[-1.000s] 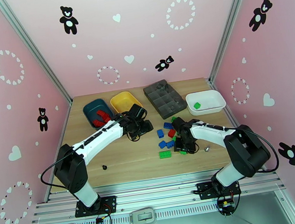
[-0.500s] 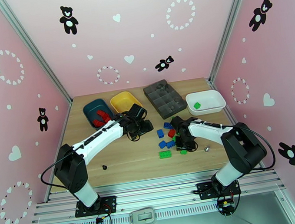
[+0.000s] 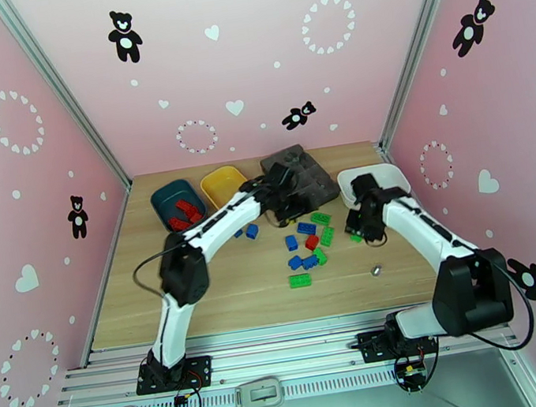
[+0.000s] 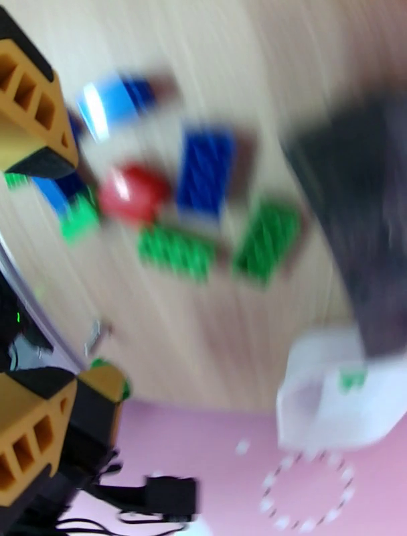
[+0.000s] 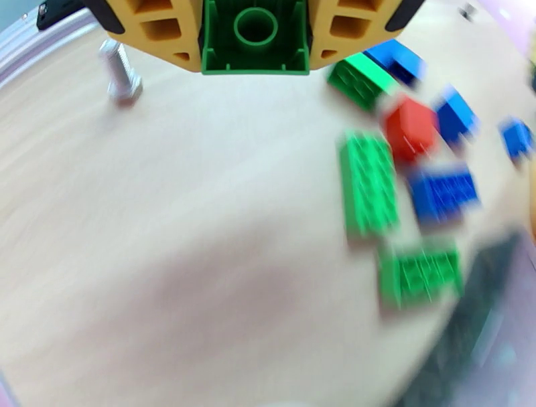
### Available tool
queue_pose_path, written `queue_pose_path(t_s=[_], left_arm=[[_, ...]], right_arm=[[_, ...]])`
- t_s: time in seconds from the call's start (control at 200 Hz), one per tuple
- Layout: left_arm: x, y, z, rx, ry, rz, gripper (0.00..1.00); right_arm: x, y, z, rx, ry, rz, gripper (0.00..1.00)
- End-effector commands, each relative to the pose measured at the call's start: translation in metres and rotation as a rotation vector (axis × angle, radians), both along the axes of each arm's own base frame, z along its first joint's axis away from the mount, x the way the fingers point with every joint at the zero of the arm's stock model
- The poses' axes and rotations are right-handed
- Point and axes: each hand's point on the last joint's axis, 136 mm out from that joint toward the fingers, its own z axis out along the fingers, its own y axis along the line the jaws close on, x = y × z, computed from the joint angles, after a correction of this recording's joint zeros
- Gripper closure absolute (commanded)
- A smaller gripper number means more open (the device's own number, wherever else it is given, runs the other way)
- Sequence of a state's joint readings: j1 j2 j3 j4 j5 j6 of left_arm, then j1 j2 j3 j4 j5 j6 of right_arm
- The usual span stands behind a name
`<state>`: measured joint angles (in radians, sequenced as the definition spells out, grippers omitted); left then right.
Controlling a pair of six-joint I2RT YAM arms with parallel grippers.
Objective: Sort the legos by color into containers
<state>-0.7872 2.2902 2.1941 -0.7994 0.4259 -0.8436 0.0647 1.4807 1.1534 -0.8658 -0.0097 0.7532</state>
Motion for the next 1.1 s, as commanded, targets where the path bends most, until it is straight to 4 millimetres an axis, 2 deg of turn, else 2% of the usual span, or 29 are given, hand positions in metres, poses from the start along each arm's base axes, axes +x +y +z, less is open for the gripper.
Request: queue_pose_path(t_s=[0.0,0.125,0.275,0.521,0.591,0.686,0.826,0.966,1.096], left_arm=[[-0.002,-0.027,0.024,-0.11,0.053,-0.057,0.2],[0.012,-0.035,0.032,-0.156,0.071,-0.037,0.21],[0.018,-0.023,0.027,-0.148,0.082,-0.011,0.2],[0.018,-0.004,0.019,-0.112,0.086,0.002,0.2],[0.018,0.0,0.019,-0.106,0.086,0.003,0.2],[0.017,0.003,0.019,-0.096,0.084,0.001,0.21],[0.021,0.011,0.022,-0.07,0.059,0.019,0.21],[0.024,0.027,0.031,-0.01,0.0,0.053,0.21],[0.023,0.056,0.032,0.104,-0.059,0.101,0.21]], right_arm=[[0.043,-0.012,0.012,-0.002,-0.057,-0.018,0.74],[0.08,-0.03,0.025,-0.039,-0.091,-0.055,0.75],[0.106,-0.054,0.024,-0.074,-0.101,-0.111,0.76],[0.143,-0.063,0.017,-0.054,-0.136,-0.117,0.73],[0.151,-0.064,0.016,-0.055,-0.139,-0.111,0.64],[0.157,-0.064,0.014,-0.059,-0.125,-0.099,0.53],[0.16,-0.064,0.017,-0.06,-0.127,-0.076,0.42],[0.152,-0.057,0.022,-0.043,-0.135,-0.04,0.41],[0.136,-0.039,0.031,-0.029,-0.15,0.018,0.4]])
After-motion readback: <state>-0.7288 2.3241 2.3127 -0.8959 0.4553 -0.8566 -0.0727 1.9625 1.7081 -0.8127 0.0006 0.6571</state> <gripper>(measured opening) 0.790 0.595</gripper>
